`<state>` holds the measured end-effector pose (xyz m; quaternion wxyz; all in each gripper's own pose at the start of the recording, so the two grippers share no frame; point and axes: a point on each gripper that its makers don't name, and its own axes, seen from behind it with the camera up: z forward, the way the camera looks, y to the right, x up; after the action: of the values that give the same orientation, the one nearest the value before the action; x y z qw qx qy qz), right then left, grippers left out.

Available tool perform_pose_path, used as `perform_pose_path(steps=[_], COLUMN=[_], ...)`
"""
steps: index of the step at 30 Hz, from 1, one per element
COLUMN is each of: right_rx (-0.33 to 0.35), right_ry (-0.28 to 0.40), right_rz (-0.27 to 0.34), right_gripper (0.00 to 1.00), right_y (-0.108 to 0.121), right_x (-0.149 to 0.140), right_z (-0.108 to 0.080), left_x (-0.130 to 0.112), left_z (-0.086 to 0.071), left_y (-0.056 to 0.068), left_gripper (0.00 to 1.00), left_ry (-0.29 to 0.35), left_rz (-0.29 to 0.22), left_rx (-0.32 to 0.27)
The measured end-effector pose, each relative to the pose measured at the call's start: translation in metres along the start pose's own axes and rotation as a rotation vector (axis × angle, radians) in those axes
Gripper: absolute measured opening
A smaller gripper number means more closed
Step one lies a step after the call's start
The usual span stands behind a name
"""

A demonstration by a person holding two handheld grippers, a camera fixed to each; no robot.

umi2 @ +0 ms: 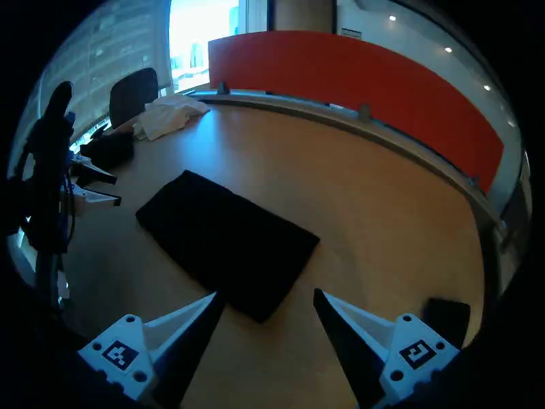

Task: Fold towel

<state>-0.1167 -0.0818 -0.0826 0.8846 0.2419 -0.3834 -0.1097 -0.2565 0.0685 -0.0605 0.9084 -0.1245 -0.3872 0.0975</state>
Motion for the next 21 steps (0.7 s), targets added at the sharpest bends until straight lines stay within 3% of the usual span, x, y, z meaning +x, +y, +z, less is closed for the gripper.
perform_pose_path(steps=[21], right_rx=[0.098], right_ry=[-0.046], right_rz=[-0.148], right_gripper=[1.00], right_y=[-0.010], right_x=[-0.005], right_z=[0.012], left_x=[-0.019], left_z=[-0.043], left_y=[-0.039], left_gripper=[0.99], left_ry=[0.066], left_rz=[-0.133], left_rx=[0.114])
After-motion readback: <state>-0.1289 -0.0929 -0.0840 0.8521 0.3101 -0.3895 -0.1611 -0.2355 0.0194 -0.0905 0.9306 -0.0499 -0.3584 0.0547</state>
